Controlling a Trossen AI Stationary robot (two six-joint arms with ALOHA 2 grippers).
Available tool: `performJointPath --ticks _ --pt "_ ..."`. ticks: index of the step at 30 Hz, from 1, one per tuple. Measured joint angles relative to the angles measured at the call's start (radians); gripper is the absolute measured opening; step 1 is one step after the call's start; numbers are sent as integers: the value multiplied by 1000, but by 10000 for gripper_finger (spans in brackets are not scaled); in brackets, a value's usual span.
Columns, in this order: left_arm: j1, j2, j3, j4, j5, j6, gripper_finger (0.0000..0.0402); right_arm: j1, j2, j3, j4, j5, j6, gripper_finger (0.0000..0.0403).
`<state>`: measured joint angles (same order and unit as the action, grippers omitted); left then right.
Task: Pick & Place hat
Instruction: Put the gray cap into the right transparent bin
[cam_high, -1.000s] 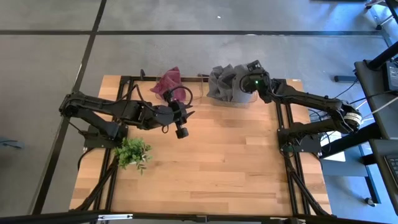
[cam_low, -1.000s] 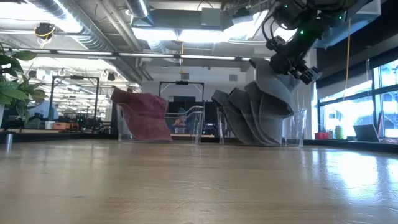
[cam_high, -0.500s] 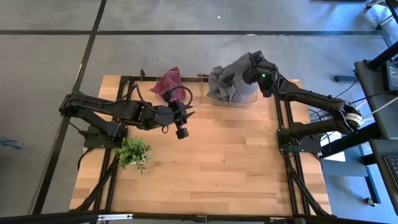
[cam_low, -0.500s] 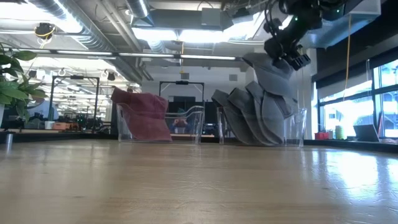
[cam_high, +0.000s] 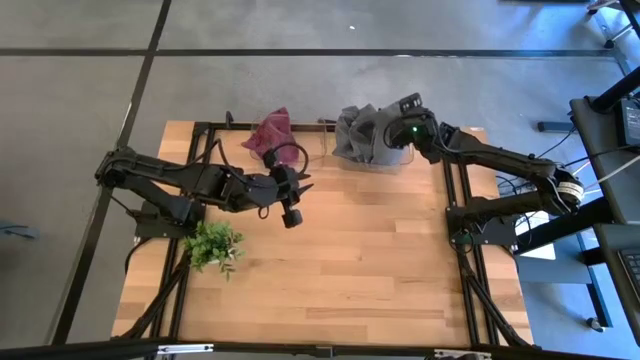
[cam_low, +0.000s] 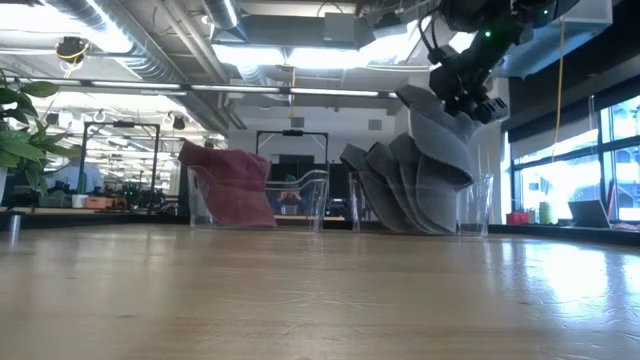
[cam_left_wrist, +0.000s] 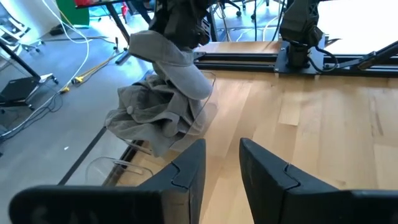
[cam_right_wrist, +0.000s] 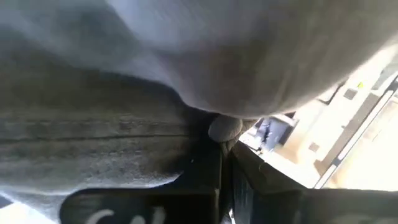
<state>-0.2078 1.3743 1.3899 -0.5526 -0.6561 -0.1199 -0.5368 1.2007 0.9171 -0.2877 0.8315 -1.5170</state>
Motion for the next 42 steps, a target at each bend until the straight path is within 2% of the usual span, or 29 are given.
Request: performJointPath --ticks 6,11,15,20,26,33,36,42 --pt "-8 0 0 3 -16 1 92 -2 0 -63 1 12 12 9" --pt "-8 0 0 3 -16 0 94 -3 0 -142 10 14 -52 11" --pt "-8 0 0 3 -16 0 91 -6 0 -157 8 21 1 31" --pt "-7 0 0 3 -16 1 93 -5 0 -157 78 92 21 55" --pt "-6 0 0 3 -17 2 95 -5 0 -157 136 95 32 91" --pt "-6 0 0 3 -17 11 95 -5 0 -157 150 150 297 132" --pt "-6 0 0 3 -17 30 95 -5 0 -157 149 185 329 138" --pt "-6 0 0 3 -27 37 95 12 0 -157 149 185 462 138"
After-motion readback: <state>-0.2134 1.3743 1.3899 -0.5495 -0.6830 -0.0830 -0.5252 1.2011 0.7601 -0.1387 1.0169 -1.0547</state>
